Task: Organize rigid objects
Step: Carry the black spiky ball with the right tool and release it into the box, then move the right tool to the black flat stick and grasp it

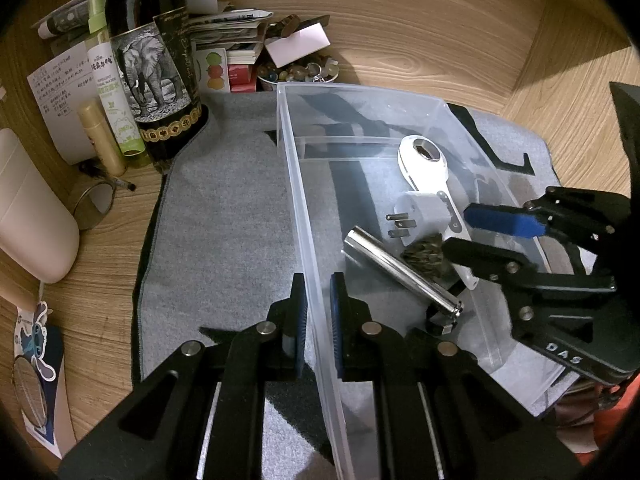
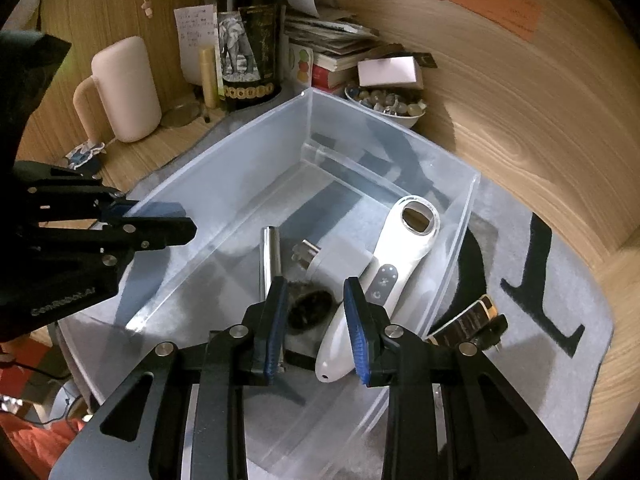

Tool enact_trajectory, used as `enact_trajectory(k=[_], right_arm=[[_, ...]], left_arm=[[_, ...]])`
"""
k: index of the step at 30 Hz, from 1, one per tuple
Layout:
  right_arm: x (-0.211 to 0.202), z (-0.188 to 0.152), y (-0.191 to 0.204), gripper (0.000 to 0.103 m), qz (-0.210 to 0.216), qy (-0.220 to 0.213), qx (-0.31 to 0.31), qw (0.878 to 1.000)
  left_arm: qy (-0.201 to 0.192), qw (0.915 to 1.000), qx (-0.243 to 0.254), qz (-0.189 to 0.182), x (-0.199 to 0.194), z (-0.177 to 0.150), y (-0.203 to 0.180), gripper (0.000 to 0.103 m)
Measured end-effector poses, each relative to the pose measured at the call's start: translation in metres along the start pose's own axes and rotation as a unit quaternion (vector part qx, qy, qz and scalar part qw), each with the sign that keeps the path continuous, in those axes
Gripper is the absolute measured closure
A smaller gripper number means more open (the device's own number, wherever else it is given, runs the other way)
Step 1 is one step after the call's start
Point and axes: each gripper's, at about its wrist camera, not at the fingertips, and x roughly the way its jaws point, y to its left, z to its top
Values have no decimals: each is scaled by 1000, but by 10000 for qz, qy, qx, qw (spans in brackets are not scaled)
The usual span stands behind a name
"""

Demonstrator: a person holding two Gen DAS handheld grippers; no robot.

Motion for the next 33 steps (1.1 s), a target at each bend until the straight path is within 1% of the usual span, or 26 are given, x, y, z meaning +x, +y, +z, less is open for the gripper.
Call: enact_trajectory(k=[4, 6, 8, 10, 14, 20, 25, 29, 33], right_arm=[[-13, 2, -3, 75, -12, -210, 72, 9998], [-22, 4, -7, 71, -91, -370, 143, 9992], [-32, 5, -12, 57, -183, -567, 254, 9979], [-45, 7, -21, 52, -288, -790, 400, 9957], [-63, 12, -39, 50, -468, -1077, 659, 9909], [-81, 14, -71, 50, -722, -1300, 1031, 9835], [-83, 3, -92, 50, -866, -1226, 1309, 9800], [-69, -12, -104, 50, -909, -944, 1455, 9806], [-46, -28, -117, 50, -954, -564, 1615, 9806]], left_arm=[[0, 10000, -2, 1, 0, 0, 0, 93], [1, 10000, 0, 1, 0, 0, 0, 93], [1, 10000, 0, 1, 0, 0, 0, 93], [-1, 10000, -1, 0, 0, 0, 0, 93], [0, 10000, -6, 2, 0, 1, 0, 93], [1, 10000, -8, 2, 0, 1, -1, 93], [1, 10000, -9, -2, 0, 1, -1, 93], [0, 10000, -5, 3, 0, 1, -1, 93], [-2, 10000, -7, 2, 0, 1, -1, 93]])
